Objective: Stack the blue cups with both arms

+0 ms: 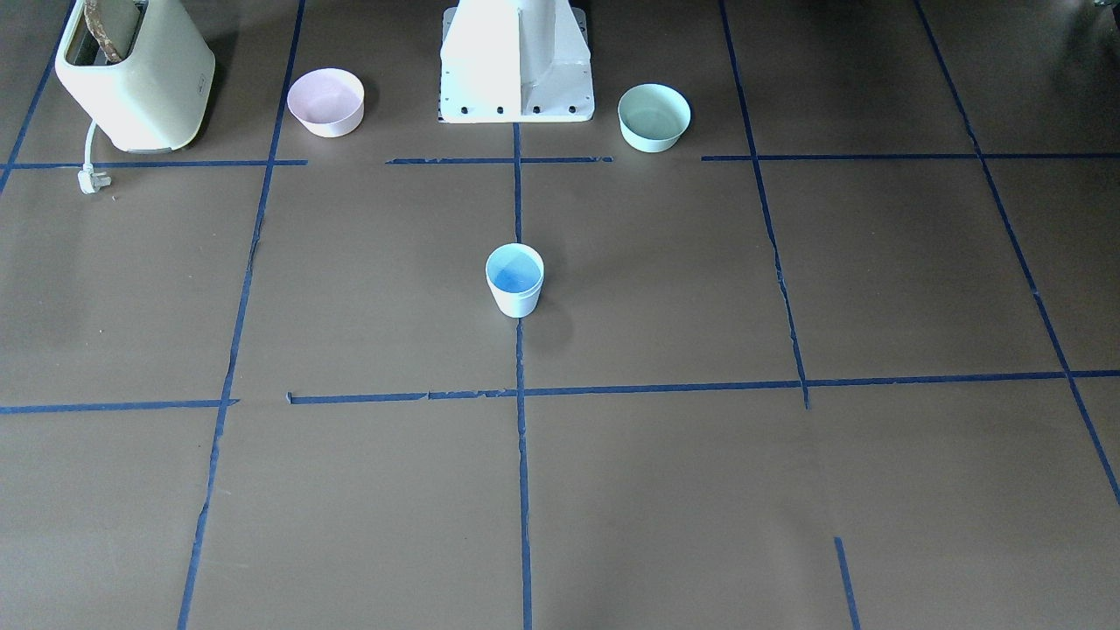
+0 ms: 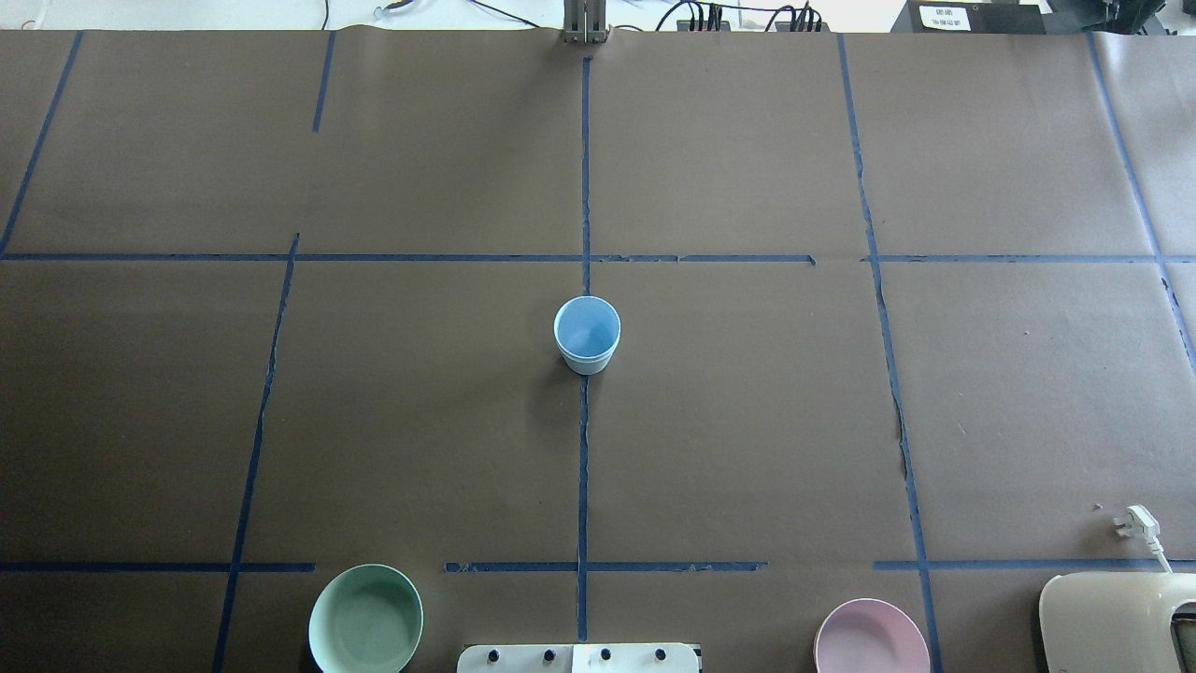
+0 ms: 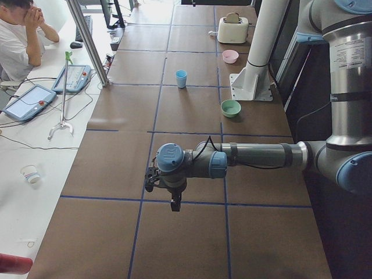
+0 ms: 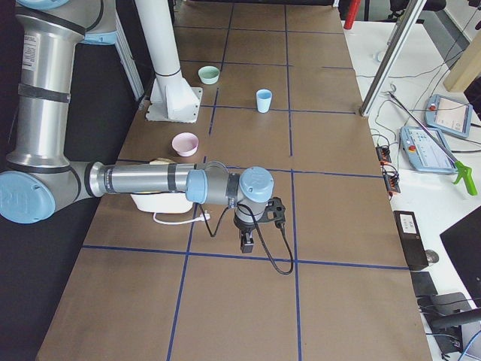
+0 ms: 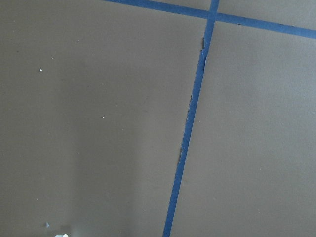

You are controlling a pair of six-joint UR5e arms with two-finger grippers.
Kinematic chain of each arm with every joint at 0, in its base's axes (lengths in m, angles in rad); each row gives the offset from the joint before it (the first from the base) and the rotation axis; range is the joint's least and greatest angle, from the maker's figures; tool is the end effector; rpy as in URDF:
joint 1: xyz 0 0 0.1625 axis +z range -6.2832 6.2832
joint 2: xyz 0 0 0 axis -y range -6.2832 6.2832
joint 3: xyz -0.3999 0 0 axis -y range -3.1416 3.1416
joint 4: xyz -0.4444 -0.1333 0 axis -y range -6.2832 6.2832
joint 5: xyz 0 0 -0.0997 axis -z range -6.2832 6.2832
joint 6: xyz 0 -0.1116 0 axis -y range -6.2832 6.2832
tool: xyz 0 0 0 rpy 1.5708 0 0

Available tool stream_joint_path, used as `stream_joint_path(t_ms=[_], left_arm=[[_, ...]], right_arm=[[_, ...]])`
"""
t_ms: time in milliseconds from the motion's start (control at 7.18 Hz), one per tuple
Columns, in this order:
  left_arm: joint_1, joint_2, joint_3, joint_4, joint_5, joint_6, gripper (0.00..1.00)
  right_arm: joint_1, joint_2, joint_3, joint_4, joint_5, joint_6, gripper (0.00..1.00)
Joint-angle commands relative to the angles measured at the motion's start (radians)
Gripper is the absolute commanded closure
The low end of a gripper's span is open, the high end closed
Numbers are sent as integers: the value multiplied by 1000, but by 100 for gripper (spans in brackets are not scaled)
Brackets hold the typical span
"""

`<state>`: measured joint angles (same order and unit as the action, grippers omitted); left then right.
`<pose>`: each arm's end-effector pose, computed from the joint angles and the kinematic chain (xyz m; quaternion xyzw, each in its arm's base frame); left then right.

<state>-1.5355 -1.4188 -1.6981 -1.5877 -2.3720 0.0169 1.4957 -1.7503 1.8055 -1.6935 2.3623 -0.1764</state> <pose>-0.0361 -0.4844 0.6472 -0.0072 0.3899 0.0225 0.9205 0.0188 -0.4692 0.6164 -0.0116 -0.3864 -0.1028 0.9165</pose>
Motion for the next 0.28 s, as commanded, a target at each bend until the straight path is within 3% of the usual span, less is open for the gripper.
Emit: stream_joint_path(t_ms=[0, 139], left_arm=[[0, 0, 0, 0, 0, 0, 0], [0, 0, 0, 0, 0, 0, 0]], right_arm=[[0, 0, 0, 0, 0, 0, 0], [0, 0, 0, 0, 0, 0, 0]])
